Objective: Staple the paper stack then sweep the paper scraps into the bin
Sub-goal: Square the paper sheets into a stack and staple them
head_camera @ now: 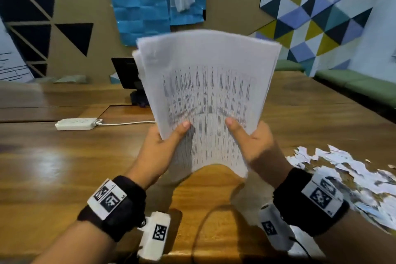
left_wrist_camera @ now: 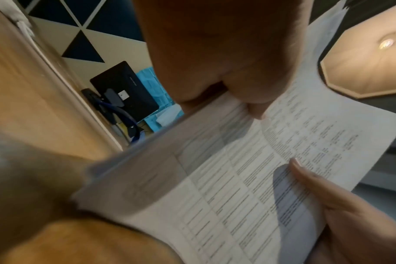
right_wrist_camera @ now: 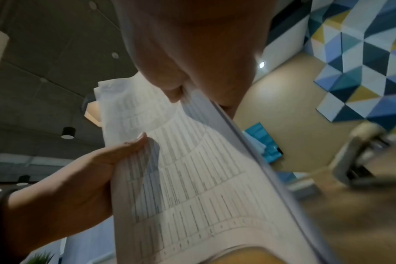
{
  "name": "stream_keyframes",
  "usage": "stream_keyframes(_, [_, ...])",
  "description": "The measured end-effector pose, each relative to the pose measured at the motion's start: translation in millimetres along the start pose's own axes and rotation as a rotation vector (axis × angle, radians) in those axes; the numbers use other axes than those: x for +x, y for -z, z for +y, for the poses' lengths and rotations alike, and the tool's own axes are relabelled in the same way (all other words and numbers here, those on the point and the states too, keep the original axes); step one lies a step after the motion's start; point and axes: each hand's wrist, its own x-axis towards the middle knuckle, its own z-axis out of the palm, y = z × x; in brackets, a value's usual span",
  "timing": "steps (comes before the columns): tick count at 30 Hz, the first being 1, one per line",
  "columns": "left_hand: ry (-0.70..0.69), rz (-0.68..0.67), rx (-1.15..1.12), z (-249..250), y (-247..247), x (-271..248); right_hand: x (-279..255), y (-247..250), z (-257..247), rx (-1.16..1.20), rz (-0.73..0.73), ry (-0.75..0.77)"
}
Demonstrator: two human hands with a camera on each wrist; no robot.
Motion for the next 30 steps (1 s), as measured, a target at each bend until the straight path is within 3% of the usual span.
stream_keyframes(9, [0.064,-0.026,0.121,-11.6,0.9,0.2,-1.3,-3.5,-5.7,0.073,-0.122,-0.088])
stream_keyframes(13, [0.069,-0.083,0.154,-0.6,3.9,1.3,5.5,5.7,-8.6,0.017,-0.075,-0.173])
stream_keyframes(21, [-0.253,0.057,0.192,69.3,23.4,21.7,2.5,15.2,-19.3,0.009,-0.144,-0.200])
stream_keyframes(26, [-0.147,-0.022,0.283,55.4,26.8,30.8,7.7,14.4,-24.9,0.010,-0.213,-0.219])
stream_keyframes(30, [-0.146,-0.024,0.286,35.3,23.3,30.4,15.3,17.9,-28.3,-0.077,-0.224,-0.230])
